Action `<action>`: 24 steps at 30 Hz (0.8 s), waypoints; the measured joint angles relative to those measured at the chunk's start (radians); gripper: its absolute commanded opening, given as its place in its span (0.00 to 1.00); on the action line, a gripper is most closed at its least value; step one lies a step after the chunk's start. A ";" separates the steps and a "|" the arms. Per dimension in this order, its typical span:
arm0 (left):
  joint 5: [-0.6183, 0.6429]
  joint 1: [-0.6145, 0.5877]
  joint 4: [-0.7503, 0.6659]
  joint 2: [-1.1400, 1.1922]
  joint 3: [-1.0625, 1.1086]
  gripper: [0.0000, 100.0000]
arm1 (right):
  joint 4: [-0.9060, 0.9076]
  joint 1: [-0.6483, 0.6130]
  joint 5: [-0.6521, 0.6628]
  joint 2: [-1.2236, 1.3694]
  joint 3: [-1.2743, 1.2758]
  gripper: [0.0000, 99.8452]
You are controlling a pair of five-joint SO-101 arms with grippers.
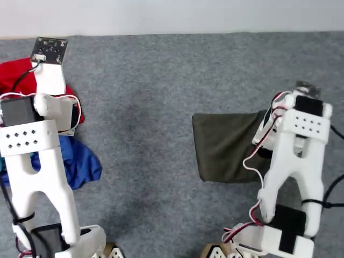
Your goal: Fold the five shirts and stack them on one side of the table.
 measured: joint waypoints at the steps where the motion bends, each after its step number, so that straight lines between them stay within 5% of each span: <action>1: 0.000 0.000 0.000 0.000 0.000 0.00 | -0.032 0.000 -0.023 -0.003 0.032 0.04; 7: 0.000 0.000 0.000 0.000 0.008 0.00 | -0.092 0.032 -0.092 -0.005 0.133 0.23; 24: 0.000 0.000 0.002 0.000 0.106 0.00 | -0.173 0.141 -0.032 0.239 0.038 0.19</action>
